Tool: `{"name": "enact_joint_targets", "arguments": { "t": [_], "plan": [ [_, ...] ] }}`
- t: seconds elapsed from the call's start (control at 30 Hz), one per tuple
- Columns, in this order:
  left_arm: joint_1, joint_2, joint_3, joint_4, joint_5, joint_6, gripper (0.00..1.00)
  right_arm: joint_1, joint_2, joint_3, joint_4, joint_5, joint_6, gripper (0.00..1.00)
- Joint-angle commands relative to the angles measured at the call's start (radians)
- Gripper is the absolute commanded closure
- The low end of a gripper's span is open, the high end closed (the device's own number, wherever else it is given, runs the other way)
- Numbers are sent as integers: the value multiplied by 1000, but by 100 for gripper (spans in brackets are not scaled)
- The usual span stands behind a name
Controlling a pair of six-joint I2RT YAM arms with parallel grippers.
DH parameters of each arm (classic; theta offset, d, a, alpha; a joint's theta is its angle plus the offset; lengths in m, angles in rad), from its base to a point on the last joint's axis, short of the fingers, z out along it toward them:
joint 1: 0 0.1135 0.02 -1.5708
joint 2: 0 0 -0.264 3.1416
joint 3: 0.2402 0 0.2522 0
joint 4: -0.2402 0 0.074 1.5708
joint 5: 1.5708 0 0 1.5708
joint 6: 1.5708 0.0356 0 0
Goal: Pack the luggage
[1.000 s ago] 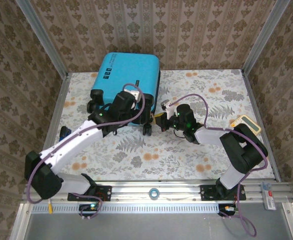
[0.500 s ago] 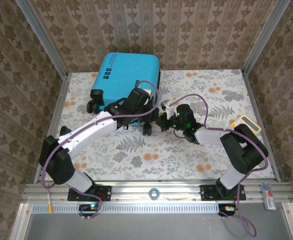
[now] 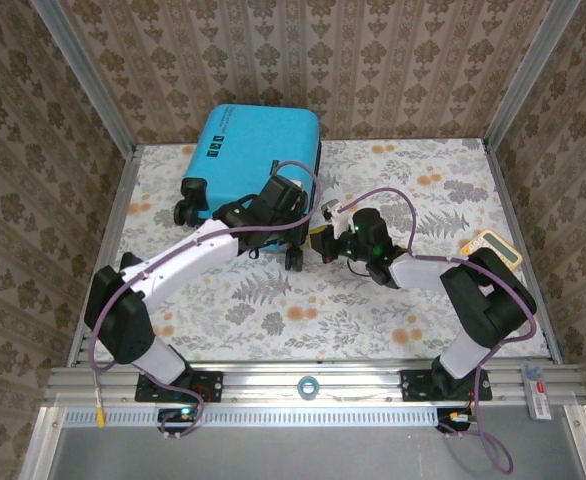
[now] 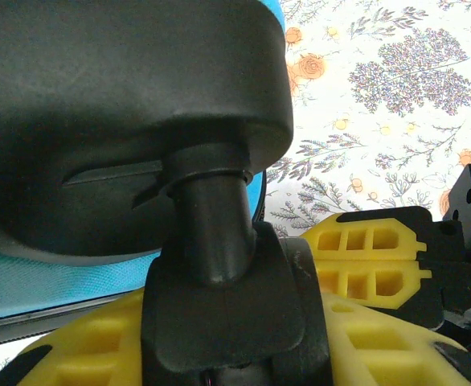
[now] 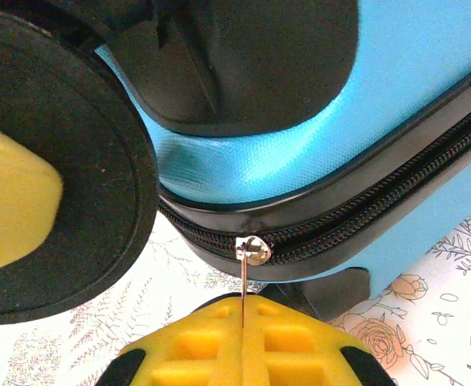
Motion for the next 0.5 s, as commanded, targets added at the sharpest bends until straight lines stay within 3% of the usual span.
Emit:
{"name": "enact_joint_targets", "arguments": {
  "t": [0.0,0.37,0.47],
  "plan": [
    [1,8,41,2,25,62,80,14,-25,5,32,1,-18,100],
    [2,-72,-17,72,36,93,100,8,-14,27,-16,106,-5,100],
    [1,-85,-19,64,33,111,100,-1,-10,49,-55,173,10,100]
  ]
}}
